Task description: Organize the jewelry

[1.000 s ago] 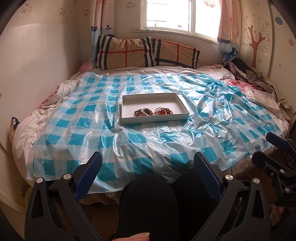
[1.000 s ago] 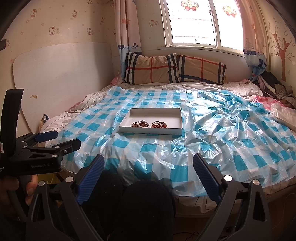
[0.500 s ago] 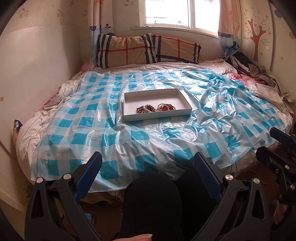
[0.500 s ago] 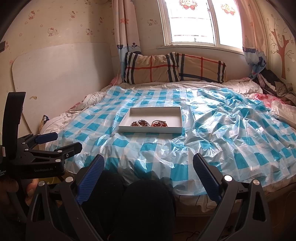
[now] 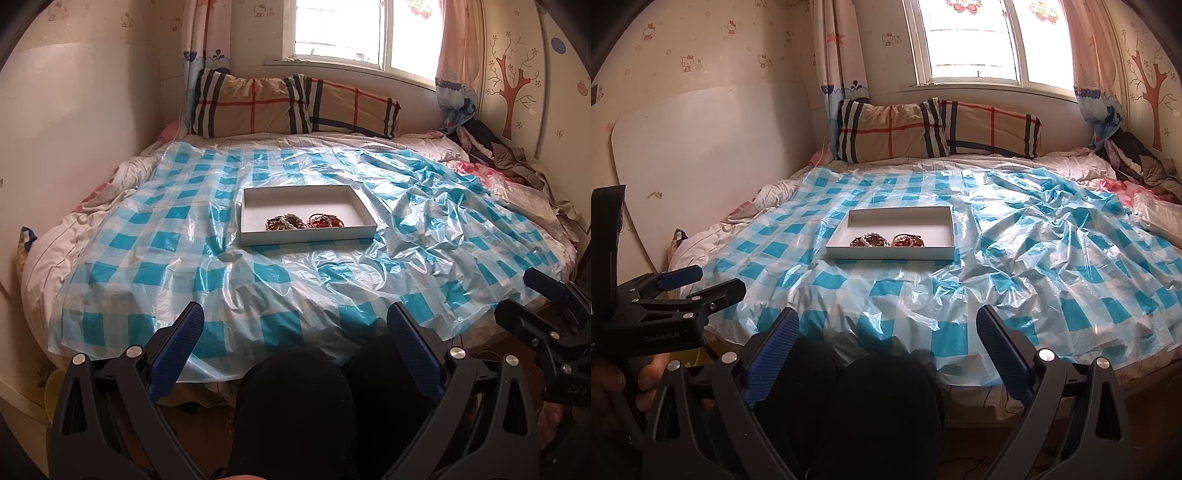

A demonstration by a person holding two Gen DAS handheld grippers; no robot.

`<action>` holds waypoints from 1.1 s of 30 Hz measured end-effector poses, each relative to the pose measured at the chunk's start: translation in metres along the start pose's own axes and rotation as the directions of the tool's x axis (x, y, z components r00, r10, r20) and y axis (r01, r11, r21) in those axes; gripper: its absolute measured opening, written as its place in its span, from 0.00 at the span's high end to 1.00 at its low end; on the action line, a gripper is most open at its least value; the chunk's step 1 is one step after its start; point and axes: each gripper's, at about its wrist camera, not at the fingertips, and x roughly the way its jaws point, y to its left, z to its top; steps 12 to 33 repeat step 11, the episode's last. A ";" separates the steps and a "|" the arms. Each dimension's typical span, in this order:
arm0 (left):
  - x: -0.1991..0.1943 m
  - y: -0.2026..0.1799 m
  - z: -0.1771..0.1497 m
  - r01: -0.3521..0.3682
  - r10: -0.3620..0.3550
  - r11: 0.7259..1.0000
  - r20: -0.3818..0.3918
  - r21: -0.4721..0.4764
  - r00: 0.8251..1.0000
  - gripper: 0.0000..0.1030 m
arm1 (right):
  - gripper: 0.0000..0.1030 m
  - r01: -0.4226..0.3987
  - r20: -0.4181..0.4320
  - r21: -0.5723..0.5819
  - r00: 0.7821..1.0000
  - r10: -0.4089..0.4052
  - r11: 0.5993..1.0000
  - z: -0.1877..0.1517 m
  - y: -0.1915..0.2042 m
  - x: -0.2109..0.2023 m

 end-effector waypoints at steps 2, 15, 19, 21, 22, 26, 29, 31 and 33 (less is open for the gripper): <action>0.006 0.000 -0.002 -0.022 0.022 1.000 -0.003 0.012 1.000 0.07 | 0.10 0.000 0.000 0.002 1.000 0.000 1.000 -0.001 0.003 0.002; 0.034 0.001 -0.016 -0.037 0.039 0.998 -0.066 0.043 0.997 0.07 | 0.08 0.033 -0.003 0.015 0.999 -0.033 0.999 0.002 0.004 0.009; 0.034 0.001 -0.016 -0.037 0.039 0.998 -0.066 0.043 0.997 0.07 | 0.08 0.033 -0.003 0.015 0.999 -0.033 0.999 0.002 0.004 0.009; 0.034 0.001 -0.016 -0.037 0.039 0.998 -0.066 0.043 0.997 0.07 | 0.08 0.033 -0.003 0.015 0.999 -0.033 0.999 0.002 0.004 0.009; 0.034 0.001 -0.016 -0.037 0.039 0.998 -0.066 0.043 0.997 0.07 | 0.08 0.033 -0.003 0.015 0.999 -0.033 0.999 0.002 0.004 0.009; 0.034 0.001 -0.016 -0.037 0.039 0.998 -0.066 0.043 0.997 0.07 | 0.08 0.033 -0.003 0.015 0.999 -0.033 0.999 0.002 0.004 0.009; 0.034 0.001 -0.016 -0.037 0.039 0.998 -0.066 0.043 0.997 0.07 | 0.08 0.033 -0.003 0.015 0.999 -0.033 0.999 0.002 0.004 0.009; 0.034 0.001 -0.016 -0.037 0.039 0.998 -0.066 0.043 0.997 0.07 | 0.08 0.033 -0.003 0.015 0.999 -0.033 0.999 0.002 0.004 0.009; 0.034 0.001 -0.016 -0.037 0.039 0.998 -0.066 0.043 0.997 0.07 | 0.08 0.033 -0.003 0.015 0.999 -0.033 0.999 0.002 0.004 0.009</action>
